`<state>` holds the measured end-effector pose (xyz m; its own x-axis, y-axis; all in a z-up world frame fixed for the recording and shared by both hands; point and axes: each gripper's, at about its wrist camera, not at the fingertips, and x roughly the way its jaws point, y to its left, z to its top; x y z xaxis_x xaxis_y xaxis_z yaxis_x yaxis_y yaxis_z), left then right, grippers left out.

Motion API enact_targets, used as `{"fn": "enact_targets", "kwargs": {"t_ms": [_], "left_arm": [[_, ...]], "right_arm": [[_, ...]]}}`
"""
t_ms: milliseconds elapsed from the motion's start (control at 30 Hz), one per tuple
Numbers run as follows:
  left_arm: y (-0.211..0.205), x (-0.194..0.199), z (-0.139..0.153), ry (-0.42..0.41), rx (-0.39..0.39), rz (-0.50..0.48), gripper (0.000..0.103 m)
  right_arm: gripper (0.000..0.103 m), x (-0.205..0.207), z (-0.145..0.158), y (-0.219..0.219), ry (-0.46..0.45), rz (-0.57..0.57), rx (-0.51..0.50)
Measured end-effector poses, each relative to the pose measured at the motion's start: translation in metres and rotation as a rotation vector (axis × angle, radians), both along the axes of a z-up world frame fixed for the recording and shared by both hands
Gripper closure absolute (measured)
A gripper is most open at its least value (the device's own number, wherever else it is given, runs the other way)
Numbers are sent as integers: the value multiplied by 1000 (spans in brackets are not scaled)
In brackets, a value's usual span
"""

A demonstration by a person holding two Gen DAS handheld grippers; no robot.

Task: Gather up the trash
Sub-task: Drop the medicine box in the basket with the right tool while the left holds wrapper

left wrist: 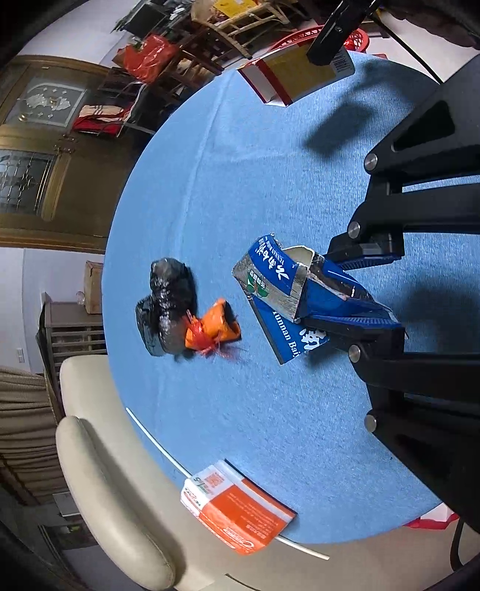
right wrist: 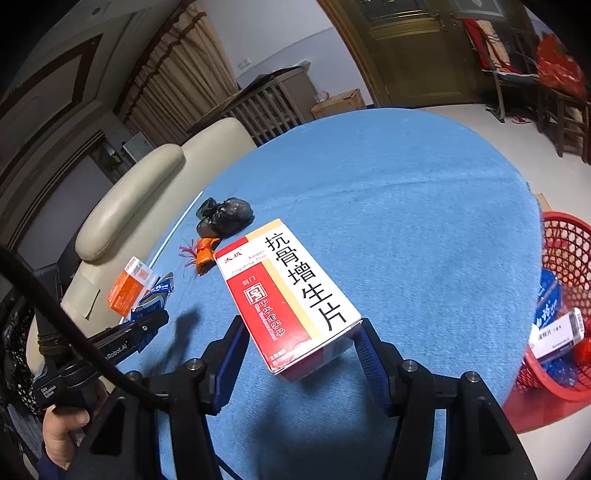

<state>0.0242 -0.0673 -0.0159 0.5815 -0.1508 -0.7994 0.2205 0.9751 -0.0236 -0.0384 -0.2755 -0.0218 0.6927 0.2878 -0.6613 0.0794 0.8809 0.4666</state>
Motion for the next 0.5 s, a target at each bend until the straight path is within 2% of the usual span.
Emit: {"fn": "enact_targets", "kwargs": {"t_ms": [500], "left_arm": [[-33, -5, 6, -15, 7, -74, 80]], "right_arm": [[41, -26, 1, -35, -14, -107, 27]]}}
